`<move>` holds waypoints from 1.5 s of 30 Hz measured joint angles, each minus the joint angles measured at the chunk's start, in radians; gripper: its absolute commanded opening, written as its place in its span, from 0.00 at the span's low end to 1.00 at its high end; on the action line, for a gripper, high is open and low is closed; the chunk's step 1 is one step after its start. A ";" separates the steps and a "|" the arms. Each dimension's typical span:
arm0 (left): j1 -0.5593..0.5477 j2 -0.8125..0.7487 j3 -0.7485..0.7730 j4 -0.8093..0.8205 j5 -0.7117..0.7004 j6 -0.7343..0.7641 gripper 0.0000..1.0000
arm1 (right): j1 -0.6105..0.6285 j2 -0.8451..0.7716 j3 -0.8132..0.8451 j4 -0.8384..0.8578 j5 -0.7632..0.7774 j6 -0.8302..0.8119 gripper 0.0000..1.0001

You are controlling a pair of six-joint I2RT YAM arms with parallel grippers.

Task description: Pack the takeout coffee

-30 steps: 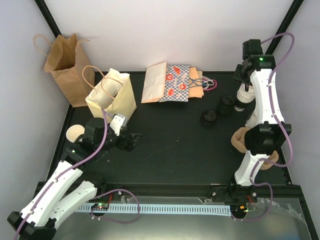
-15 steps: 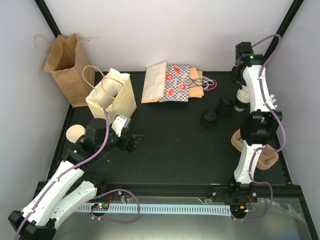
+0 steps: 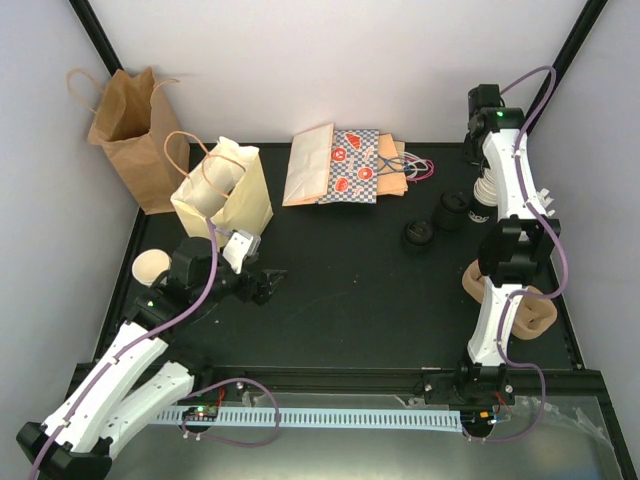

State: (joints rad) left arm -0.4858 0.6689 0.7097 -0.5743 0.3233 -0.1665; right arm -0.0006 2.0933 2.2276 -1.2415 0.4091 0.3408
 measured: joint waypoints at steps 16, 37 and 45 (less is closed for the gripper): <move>0.000 0.001 0.000 0.000 0.000 0.002 0.99 | -0.001 0.037 0.039 0.008 0.013 -0.022 0.23; -0.003 0.012 -0.008 0.000 -0.002 0.003 0.99 | -0.002 0.053 0.037 0.020 0.014 -0.040 0.01; -0.005 0.012 -0.008 0.000 -0.006 0.003 0.99 | -0.002 0.051 0.036 0.023 0.000 -0.055 0.01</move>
State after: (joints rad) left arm -0.4904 0.6811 0.7021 -0.5747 0.3168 -0.1638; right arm -0.0025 2.1441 2.2639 -1.2182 0.4091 0.2863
